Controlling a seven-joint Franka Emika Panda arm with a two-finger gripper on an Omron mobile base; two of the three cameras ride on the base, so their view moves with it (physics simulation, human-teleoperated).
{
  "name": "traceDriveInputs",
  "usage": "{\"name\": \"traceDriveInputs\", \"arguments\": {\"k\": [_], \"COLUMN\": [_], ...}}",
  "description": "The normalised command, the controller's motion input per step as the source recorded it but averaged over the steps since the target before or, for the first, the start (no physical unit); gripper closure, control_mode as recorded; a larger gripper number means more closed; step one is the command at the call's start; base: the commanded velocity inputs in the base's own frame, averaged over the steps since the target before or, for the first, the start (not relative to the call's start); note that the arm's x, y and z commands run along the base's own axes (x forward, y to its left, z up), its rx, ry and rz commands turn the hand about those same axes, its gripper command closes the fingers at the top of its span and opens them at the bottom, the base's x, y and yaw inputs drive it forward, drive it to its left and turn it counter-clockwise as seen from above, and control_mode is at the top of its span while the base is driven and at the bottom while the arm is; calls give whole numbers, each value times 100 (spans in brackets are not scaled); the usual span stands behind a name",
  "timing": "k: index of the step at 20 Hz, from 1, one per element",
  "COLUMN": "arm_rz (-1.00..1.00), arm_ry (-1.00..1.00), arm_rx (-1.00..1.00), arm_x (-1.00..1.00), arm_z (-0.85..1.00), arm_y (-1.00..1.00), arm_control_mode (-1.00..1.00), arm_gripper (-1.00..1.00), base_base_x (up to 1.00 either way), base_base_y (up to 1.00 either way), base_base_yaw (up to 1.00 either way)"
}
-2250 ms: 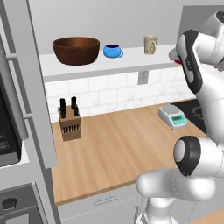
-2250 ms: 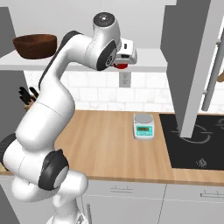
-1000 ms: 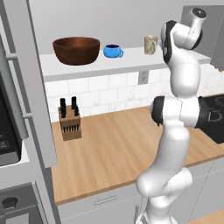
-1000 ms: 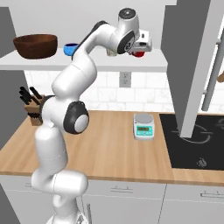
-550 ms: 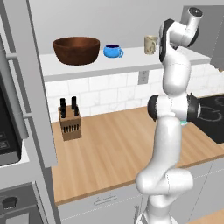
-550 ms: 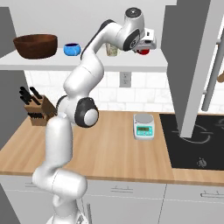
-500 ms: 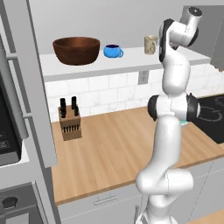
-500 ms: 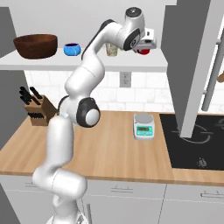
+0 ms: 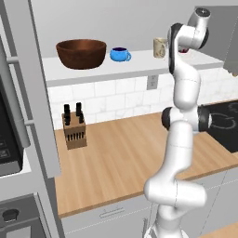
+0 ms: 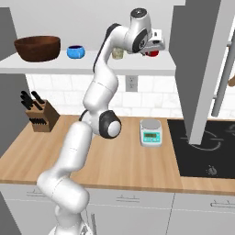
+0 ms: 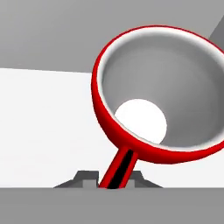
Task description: Gather all objects into one cabinet and sort the glasses and bowls to opposite sides.
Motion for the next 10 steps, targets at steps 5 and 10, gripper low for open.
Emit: {"name": "traceDriveInputs", "arguments": {"k": [5,10], "arm_rz": [1,1], "arm_ry": [5,4], "arm_rx": [2,10], "arm_x": [22,0], "arm_z": [20,71], "arm_y": [-21,-25], "arm_control_mode": [-100,-100], "arm_gripper": [-100,-100], "base_base_x": [0,0], "base_base_y": [0,0], "base_base_yaw": [0,0]}}
